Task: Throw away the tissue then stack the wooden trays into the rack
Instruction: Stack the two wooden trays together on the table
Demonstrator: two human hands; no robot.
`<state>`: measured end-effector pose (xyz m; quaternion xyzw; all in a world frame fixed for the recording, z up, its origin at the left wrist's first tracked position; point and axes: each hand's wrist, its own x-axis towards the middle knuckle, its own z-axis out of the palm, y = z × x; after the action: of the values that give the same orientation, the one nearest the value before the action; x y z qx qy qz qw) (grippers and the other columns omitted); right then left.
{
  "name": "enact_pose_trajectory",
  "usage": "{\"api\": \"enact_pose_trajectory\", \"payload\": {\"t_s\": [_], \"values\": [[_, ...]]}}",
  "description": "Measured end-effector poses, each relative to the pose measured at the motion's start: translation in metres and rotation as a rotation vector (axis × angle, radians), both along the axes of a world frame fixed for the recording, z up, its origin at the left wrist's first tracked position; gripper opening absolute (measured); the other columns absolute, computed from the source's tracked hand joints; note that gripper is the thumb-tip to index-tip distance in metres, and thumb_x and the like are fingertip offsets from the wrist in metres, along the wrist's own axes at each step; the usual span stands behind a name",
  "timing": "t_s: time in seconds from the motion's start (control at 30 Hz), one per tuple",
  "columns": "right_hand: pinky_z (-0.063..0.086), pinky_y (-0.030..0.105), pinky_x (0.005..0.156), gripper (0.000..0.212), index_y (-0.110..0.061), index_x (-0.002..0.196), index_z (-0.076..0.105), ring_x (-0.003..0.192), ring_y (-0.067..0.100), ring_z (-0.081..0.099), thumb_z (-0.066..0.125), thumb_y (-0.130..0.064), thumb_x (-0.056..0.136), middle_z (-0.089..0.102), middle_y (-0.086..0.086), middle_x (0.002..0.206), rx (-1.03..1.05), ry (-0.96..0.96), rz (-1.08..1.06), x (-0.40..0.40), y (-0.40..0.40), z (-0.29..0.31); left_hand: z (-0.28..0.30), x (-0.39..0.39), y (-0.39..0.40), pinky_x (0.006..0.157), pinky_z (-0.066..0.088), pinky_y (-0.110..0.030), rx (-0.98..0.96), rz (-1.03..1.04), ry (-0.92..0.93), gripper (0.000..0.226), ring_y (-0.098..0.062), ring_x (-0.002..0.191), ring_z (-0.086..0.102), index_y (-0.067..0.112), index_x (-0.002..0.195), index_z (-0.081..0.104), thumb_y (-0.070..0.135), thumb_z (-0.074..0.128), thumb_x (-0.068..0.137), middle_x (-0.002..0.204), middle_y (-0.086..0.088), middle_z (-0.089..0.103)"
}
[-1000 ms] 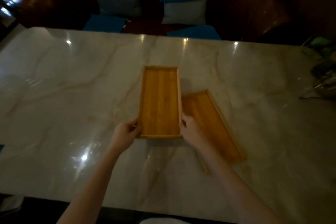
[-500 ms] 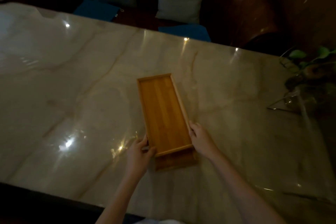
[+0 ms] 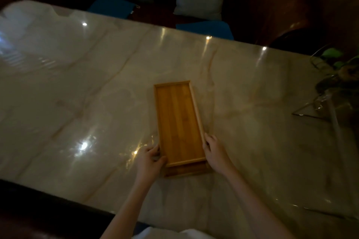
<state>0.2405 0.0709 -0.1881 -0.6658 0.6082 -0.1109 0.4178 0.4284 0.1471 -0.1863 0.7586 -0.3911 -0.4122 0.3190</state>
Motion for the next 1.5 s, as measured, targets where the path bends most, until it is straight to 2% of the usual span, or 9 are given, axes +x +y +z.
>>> {"api": "enact_pose_trajectory", "payload": {"t_s": [0.17,0.5,0.63,0.77,0.93,1.1,1.2,1.27,1.5], "values": [[0.042,0.025,0.091,0.035,-0.003,0.123,0.050,0.117,0.028,0.051,0.045,-0.020,0.093,0.055,0.018,0.128,0.138,-0.183,-0.261,-0.004,0.008,-0.002,0.004,0.001,0.003,0.082,0.044,-0.026,0.039,0.177,0.328,0.029,-0.015,0.091,0.060,0.007,0.112,0.061,0.009,0.055,0.084,0.109,-0.009,0.066],[0.038,0.019,0.087,0.034,0.001,0.123,0.050,0.118,0.026,0.049,0.043,-0.014,0.093,0.054,0.019,0.128,0.162,-0.236,-0.413,0.018,0.019,-0.002,-0.001,0.019,-0.009,0.049,0.037,0.005,0.051,0.164,0.356,0.030,0.019,0.055,0.054,0.001,0.113,0.057,0.001,0.052,0.084,0.092,0.011,0.060],[0.034,0.021,0.092,0.037,0.002,0.125,0.046,0.122,0.026,0.046,0.043,-0.014,0.093,0.049,0.019,0.134,0.184,-0.255,-0.493,0.039,0.026,-0.006,0.003,0.044,-0.020,0.052,0.040,0.002,0.078,0.078,0.322,0.027,0.013,0.057,0.056,0.002,0.110,0.060,0.002,0.049,0.085,0.099,0.001,0.063],[0.034,0.020,0.092,0.038,0.002,0.126,0.044,0.121,0.024,0.046,0.043,-0.016,0.093,0.048,0.019,0.136,0.196,-0.274,-0.538,0.063,0.032,-0.009,0.004,0.065,-0.034,0.050,0.040,0.002,0.080,0.009,0.312,0.029,0.016,0.051,0.055,-0.001,0.112,0.057,-0.002,0.044,0.086,0.080,0.008,0.068],[0.041,0.023,0.080,0.031,0.007,0.118,0.051,0.112,0.031,0.053,0.044,-0.009,0.092,0.054,0.030,0.125,0.168,-0.341,-0.586,0.079,0.028,-0.004,0.010,0.078,-0.050,0.049,0.039,0.003,0.071,-0.053,0.299,0.031,0.004,0.073,0.058,-0.005,0.117,0.051,0.000,0.044,0.088,0.107,-0.007,0.054],[0.037,0.023,0.100,0.039,-0.003,0.128,0.044,0.119,0.021,0.048,0.047,-0.008,0.090,0.050,0.014,0.135,0.261,-0.366,-0.444,0.071,0.029,0.003,0.019,0.094,-0.050,0.059,0.044,0.001,0.099,-0.289,0.338,0.035,0.005,0.076,0.058,0.002,0.117,0.054,-0.004,0.044,0.084,0.110,-0.006,0.058],[0.047,0.014,0.087,0.039,-0.009,0.118,0.055,0.106,0.019,0.057,0.055,-0.001,0.080,0.060,0.014,0.123,0.248,-0.324,-0.311,0.064,0.043,0.012,0.013,0.110,-0.040,0.082,0.049,-0.022,0.103,-0.479,0.147,0.041,-0.011,0.095,0.059,0.011,0.117,0.055,0.007,0.061,0.076,0.110,-0.009,0.056],[0.047,0.031,0.094,0.040,-0.008,0.116,0.057,0.106,0.026,0.058,0.061,-0.002,0.076,0.062,0.017,0.119,0.170,-0.164,-0.188,0.062,0.052,0.014,0.007,0.116,-0.032,0.092,0.047,-0.040,0.131,-0.605,-0.056,0.056,-0.026,0.105,0.055,0.014,0.122,0.051,0.016,0.070,0.070,0.115,-0.015,0.051],[0.042,0.034,0.088,0.033,-0.004,0.112,0.054,0.105,0.031,0.053,0.059,-0.016,0.082,0.056,0.019,0.114,-0.013,0.253,-0.050,0.073,0.068,0.016,0.000,0.114,-0.011,0.085,0.047,-0.037,-0.045,-0.669,-0.277,0.053,-0.034,0.098,0.057,0.011,0.121,0.051,0.011,0.069,0.071,0.110,-0.021,0.056]]}}
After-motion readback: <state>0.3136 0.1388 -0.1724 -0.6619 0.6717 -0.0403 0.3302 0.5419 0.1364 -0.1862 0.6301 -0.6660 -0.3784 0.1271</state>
